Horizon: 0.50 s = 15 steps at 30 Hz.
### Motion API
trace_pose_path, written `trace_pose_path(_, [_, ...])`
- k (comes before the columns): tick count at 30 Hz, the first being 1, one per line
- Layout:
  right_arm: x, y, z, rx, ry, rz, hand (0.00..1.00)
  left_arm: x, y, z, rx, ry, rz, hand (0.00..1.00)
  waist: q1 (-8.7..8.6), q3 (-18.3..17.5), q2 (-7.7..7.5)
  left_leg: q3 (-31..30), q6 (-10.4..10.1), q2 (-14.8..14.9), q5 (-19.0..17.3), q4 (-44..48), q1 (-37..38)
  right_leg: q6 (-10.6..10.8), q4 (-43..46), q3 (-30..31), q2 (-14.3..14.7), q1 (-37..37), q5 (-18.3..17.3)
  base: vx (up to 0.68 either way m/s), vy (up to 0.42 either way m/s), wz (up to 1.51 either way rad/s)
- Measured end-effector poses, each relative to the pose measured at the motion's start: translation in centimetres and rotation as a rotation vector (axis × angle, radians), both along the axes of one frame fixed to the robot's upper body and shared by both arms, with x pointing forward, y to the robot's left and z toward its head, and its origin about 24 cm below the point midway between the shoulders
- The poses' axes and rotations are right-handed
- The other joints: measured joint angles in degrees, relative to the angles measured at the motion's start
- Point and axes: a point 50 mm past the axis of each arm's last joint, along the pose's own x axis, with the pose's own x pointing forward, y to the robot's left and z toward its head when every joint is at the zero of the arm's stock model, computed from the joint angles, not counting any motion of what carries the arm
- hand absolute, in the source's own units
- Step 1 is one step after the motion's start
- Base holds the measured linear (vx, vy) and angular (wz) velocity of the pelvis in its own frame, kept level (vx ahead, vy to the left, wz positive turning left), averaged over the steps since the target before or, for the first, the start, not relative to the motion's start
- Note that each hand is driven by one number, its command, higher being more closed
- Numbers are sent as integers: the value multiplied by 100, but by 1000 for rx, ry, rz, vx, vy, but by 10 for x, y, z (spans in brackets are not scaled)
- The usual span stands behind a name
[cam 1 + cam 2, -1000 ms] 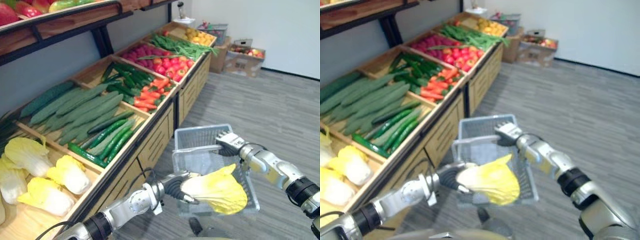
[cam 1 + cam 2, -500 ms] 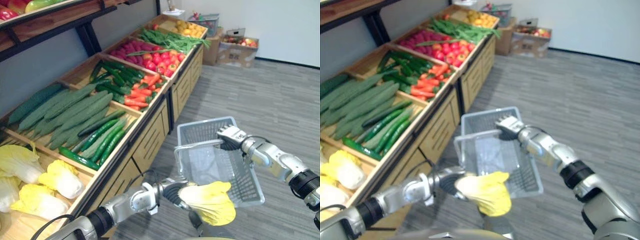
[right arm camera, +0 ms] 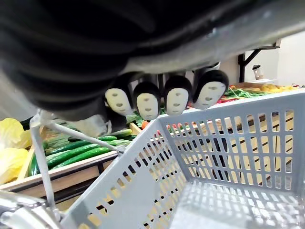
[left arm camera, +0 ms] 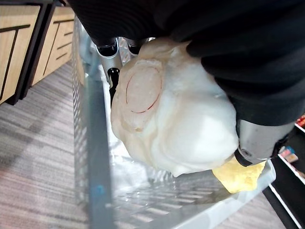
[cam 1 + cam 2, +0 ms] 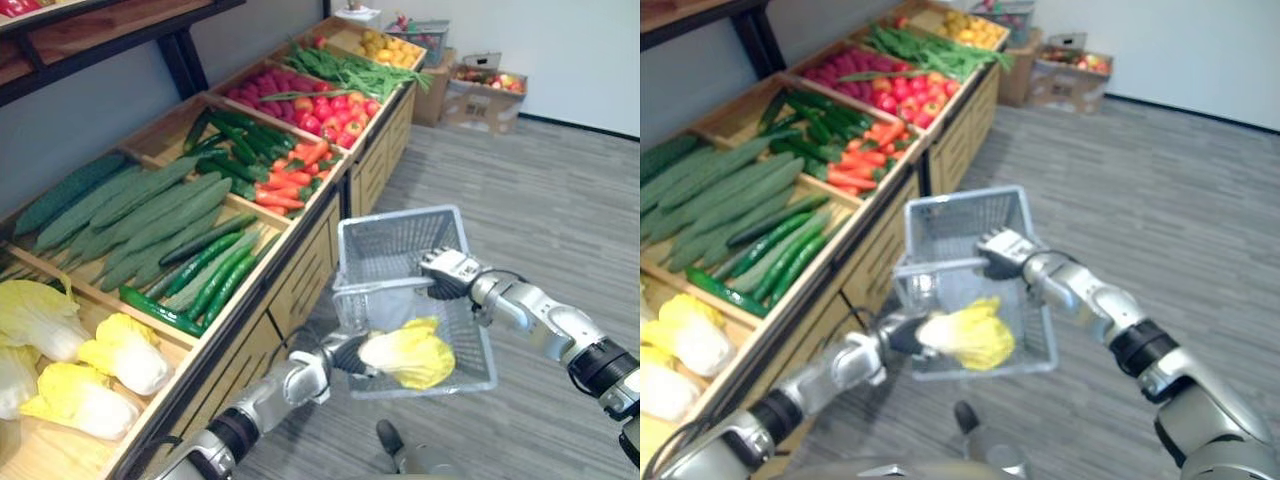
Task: Pick vegetable in the basket
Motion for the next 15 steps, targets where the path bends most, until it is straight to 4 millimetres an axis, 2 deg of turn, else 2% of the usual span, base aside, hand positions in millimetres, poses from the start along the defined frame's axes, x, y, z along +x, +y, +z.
trace_pose_path(2, [-3,-4,1,25,-5,-22,100,5,-6,5,-51,-14,42,100,64,7,-10,-15,-7,5,-9,2,-3,-20,12,-17,-3,0,-16,-95,-50,4])
trace_pose_path(3, [-6,-5,1,35,-5,-25,100,7,-10,7,-69,-18,57,0,62,8,-11,-40,-7,7,-9,3,-9,-24,17,-33,-9,3,-19,-83,-44,7])
trace_pose_path(9, [-18,-13,-9,62,44,-54,100,13,-25,15,-144,-33,104,0,60,73,-95,-252,16,-5,-2,6,-121,-24,13,-183,-116,8,-19,-87,-26,16])
trace_pose_path(15, [-24,-18,-19,50,91,-70,100,16,-33,22,-181,-46,100,0,107,107,-83,-350,39,-5,13,4,-193,-25,-12,-255,-162,-5,-15,-58,3,8])
